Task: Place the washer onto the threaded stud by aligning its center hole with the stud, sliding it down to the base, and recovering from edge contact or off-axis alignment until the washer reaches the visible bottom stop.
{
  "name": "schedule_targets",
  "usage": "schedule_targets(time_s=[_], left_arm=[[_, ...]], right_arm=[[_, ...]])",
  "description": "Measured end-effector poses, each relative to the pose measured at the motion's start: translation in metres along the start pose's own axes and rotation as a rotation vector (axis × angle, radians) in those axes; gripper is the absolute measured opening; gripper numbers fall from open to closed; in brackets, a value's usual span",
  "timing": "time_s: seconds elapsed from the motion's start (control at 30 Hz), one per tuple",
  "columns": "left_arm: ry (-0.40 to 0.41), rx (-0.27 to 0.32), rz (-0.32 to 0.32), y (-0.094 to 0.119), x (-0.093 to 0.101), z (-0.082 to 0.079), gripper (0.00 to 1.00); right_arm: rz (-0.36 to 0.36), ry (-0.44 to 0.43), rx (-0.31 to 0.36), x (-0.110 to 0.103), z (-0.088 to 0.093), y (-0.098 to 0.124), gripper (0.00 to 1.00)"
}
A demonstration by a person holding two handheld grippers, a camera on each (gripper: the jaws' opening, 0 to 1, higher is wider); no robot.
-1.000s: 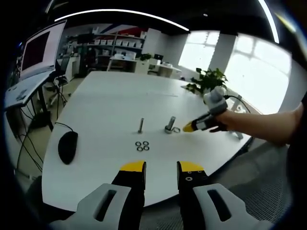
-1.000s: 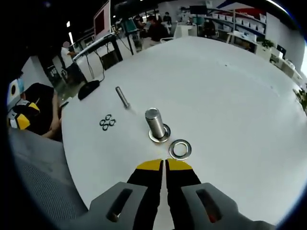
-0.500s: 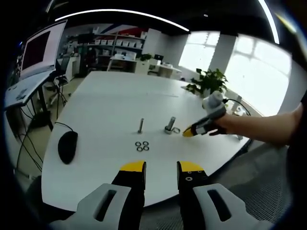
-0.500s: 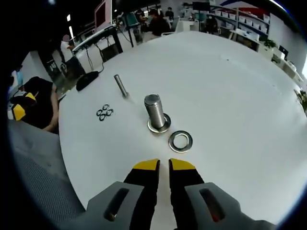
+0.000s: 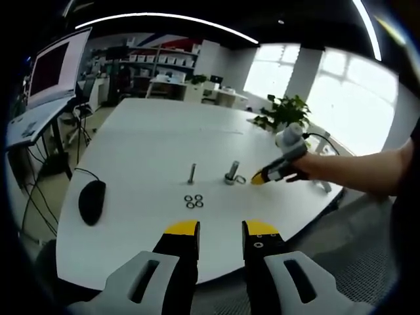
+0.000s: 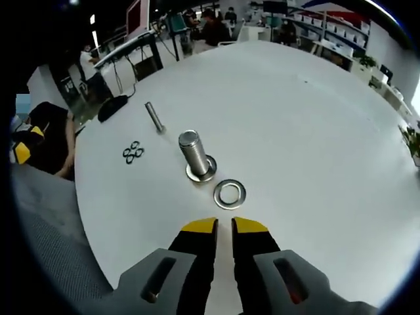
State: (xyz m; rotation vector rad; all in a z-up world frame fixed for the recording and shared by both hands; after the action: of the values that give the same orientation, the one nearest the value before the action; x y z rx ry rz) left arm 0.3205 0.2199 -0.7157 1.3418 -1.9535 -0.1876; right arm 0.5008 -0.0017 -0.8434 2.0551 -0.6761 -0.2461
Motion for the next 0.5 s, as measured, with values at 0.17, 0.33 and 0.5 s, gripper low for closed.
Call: schedule_targets(time_s=[0.17, 0.33, 0.5], left_arm=[[0.012, 0.025, -0.001, 0.001, -0.001, -0.004, 0.23], [0.004, 0.019, 0.005, 0.001, 0.000, -0.003, 0.23], [0.009, 0.018, 0.003, 0.000, 0.000, -0.003, 0.23]], right_arm=[[0.008, 0.026, -0.026, 0.007, -0.001, 0.003, 0.11], [0.022, 0.052, -0.036, 0.020, -0.004, 0.000, 0.12], [0.010, 0.067, -0.060, 0.021, -0.001, -0.003, 0.14]])
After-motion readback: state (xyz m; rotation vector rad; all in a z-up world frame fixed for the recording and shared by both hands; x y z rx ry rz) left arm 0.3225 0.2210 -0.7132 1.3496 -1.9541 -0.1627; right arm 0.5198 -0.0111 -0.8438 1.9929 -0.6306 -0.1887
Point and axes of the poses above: the point that each gripper's makers call its tool centre point, and the gripper's own axes: y roughly backward along the fingers, x roughly to its right, z roughly out of its underside, the point moved 1 cm from there along y, roughly backward along the fingers, and after that the axes turned 15 degrees about y, right-handed, at the moved point
